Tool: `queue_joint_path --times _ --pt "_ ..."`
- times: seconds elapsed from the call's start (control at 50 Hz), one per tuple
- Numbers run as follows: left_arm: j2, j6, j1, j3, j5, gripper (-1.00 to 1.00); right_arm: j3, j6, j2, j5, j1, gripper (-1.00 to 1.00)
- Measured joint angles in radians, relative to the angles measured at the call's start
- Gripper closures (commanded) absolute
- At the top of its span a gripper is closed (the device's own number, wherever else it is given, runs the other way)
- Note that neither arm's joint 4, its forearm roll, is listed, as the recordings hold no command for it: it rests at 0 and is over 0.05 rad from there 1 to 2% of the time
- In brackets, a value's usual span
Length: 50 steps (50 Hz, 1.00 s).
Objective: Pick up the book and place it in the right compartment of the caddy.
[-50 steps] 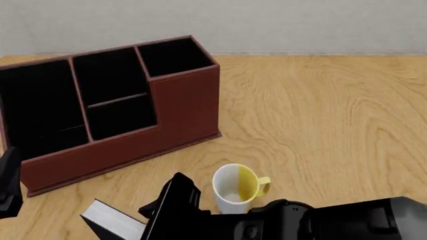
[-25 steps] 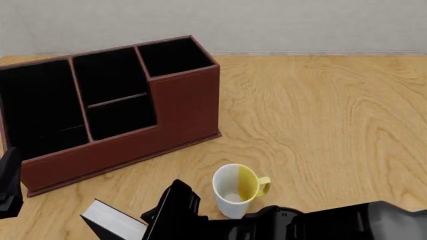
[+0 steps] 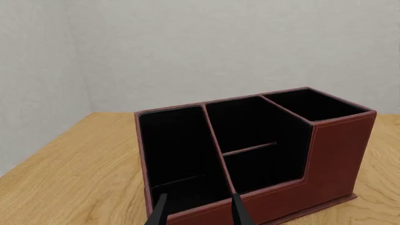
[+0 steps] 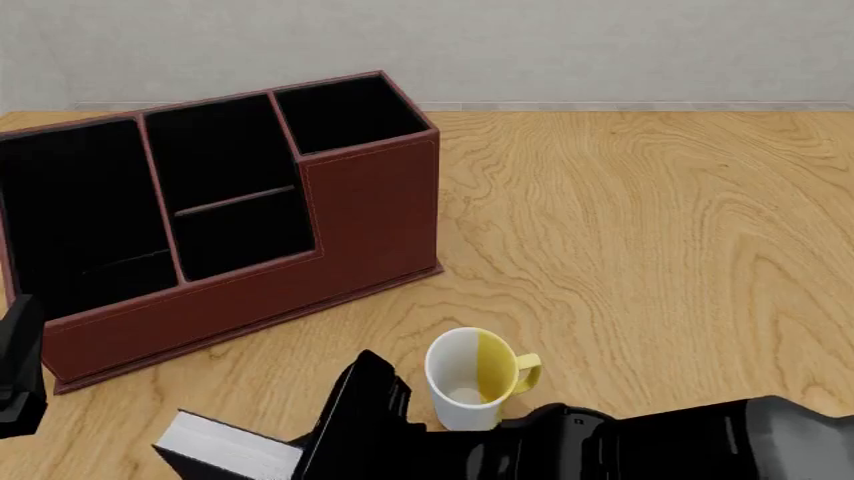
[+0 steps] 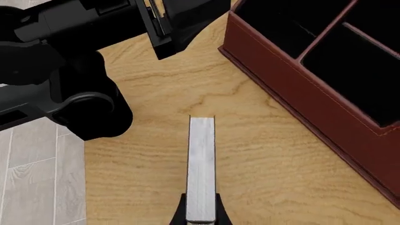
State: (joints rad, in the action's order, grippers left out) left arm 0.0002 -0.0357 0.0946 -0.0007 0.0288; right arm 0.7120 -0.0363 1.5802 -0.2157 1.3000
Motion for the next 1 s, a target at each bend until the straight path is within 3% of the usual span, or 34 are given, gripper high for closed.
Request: queue_joint_path --times 0.56,1.0 --pt "0.0 0.002 -0.004 0.0 0.01 -1.0 0.0 -0.047 -0.236 0.165 -0.007 1.0" --pt "0.0 0.007 -0.008 0.0 0.015 -1.0 0.078 -0.09 -0.473 0.392 -0.03 1.0"
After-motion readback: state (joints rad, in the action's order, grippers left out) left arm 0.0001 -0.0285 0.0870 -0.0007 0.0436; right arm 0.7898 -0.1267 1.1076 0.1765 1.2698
